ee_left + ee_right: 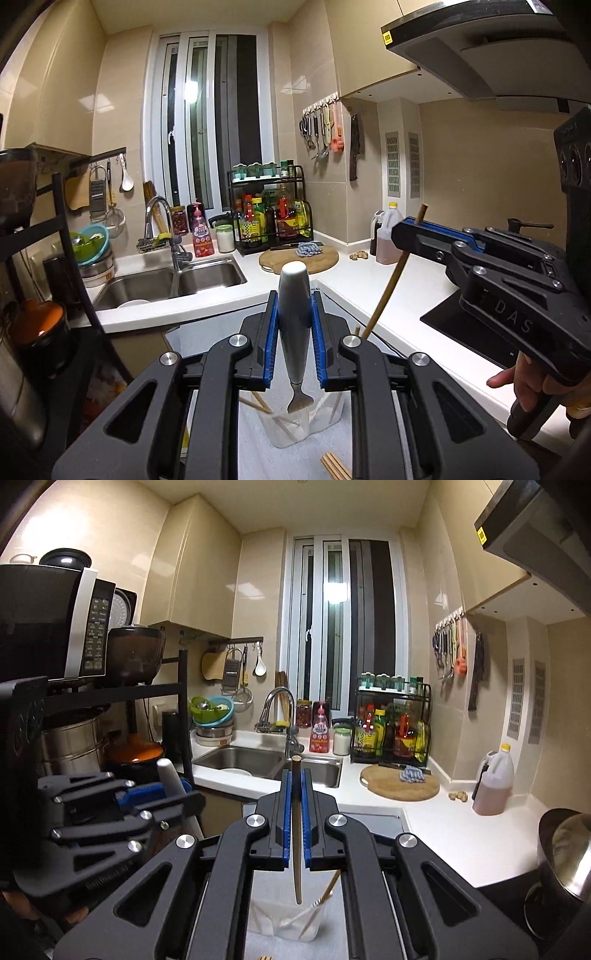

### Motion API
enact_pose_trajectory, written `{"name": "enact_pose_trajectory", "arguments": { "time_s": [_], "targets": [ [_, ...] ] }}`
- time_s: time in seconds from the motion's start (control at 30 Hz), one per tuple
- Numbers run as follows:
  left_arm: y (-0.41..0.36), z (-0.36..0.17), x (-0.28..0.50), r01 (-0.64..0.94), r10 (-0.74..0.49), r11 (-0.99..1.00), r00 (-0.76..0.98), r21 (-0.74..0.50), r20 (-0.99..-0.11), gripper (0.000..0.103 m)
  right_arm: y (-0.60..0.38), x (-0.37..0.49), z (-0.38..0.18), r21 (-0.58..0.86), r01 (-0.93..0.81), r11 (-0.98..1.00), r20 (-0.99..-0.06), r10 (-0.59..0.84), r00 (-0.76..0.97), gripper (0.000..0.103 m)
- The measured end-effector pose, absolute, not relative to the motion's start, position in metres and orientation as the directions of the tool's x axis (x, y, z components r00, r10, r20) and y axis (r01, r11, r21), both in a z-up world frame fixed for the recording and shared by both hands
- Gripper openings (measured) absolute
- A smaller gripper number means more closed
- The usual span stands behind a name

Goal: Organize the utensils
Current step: 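Lift and carry the fork in the left tool while the right tool carries its chopstick to the container, then open the left tool to drop the fork into the container while the right tool releases its chopstick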

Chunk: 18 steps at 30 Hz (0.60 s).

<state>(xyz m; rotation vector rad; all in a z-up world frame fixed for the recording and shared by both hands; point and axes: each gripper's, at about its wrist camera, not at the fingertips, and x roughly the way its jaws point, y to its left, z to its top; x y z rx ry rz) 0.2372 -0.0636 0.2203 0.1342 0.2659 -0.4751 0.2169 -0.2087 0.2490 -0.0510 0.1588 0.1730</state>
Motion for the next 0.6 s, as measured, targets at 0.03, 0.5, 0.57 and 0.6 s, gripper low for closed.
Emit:
{"name": "enact_pose_trajectory", "arguments": {
  "time_s": [0.03, 0.5, 0.57, 0.6],
  "targets": [
    [-0.065, 0.218, 0.243, 0.468, -0.433, 0.881, 0.855, 0.064, -0.284, 0.017, -0.208, 0.223, 0.248, -0.036, -0.171, 0.985, -0.158, 0.163, 0.974, 0.005],
    [-0.069, 0.165, 0.310, 0.446, -0.411, 0.895, 0.844, 0.025, -0.346, 0.017, -0.216, 0.284, 0.204, 0.006, -0.152, 0.988, -0.220, 0.150, 0.964, 0.005],
    [-0.069, 0.159, 0.315, 0.444, -0.407, 0.896, 0.841, 0.022, -0.357, 0.017, -0.217, 0.290, 0.197, 0.010, -0.153, 0.988, -0.233, 0.151, 0.961, 0.005],
    [-0.069, 0.154, 0.318, 0.441, -0.404, 0.897, 0.839, 0.022, -0.364, 0.017, -0.218, 0.292, 0.192, 0.012, -0.153, 0.988, -0.240, 0.152, 0.959, 0.005]
  ]
}}
